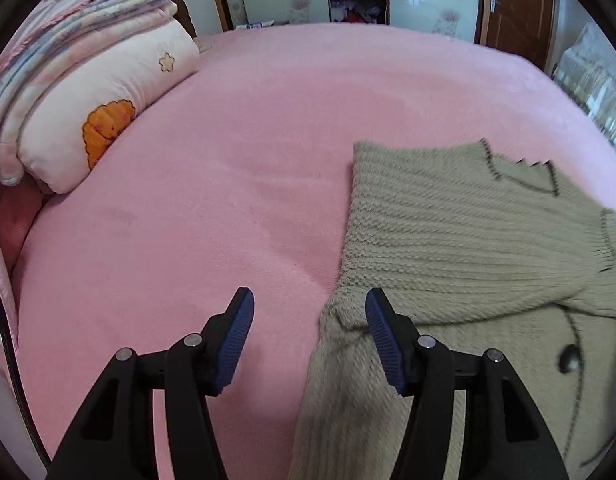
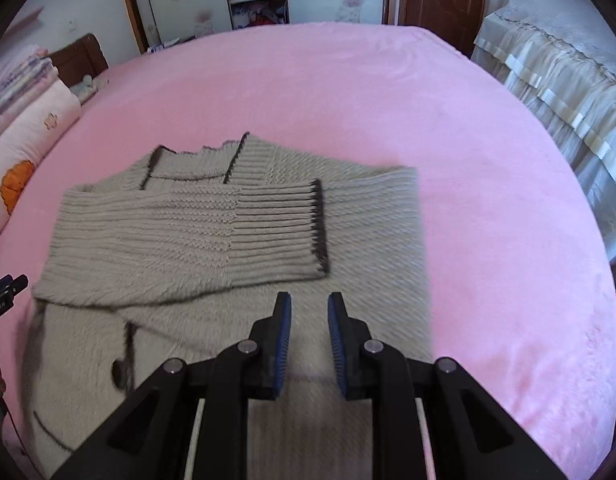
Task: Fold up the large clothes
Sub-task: 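Lift both open grippers back above the folded cardigan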
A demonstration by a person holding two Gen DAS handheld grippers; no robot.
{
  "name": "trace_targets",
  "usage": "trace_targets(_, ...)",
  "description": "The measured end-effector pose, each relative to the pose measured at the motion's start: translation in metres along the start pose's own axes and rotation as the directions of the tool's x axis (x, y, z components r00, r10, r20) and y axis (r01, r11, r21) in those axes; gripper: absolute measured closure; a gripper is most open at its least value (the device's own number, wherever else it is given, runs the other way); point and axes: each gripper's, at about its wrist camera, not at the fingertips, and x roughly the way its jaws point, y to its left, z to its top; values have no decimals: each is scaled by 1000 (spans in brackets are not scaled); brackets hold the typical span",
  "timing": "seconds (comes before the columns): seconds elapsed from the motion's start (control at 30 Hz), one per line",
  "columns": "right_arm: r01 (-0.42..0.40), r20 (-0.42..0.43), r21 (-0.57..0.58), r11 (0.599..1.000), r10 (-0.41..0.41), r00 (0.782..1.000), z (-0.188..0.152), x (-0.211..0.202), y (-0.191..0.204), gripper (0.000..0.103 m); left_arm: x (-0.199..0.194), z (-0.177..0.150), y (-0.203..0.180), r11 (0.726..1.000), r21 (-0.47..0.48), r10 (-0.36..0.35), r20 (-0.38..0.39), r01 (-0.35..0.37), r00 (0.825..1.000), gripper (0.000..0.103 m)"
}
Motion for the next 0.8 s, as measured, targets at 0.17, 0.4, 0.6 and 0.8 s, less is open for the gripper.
trace_targets(0.17,-38,78,29,999,35,996,-25,-91,-11,84,-92,-8,7,997,-16,-67,95,69,993,18)
trace_targets(0.4,-64,210,-7,998,65,975,-58,-211,5,61,-225,-39,-13,988,68,-151,250,138,956,3)
trace_targets(0.6,-102,324,-69,992,119,939,-91,-305,25,48,-315,-75,-22,974,101,-226,360,203,905,1)
trace_targets(0.8,-93,416,-133,987,141,898,-131,-374,40,38,-373,-124,-19,956,104,-292,455,275,841,1)
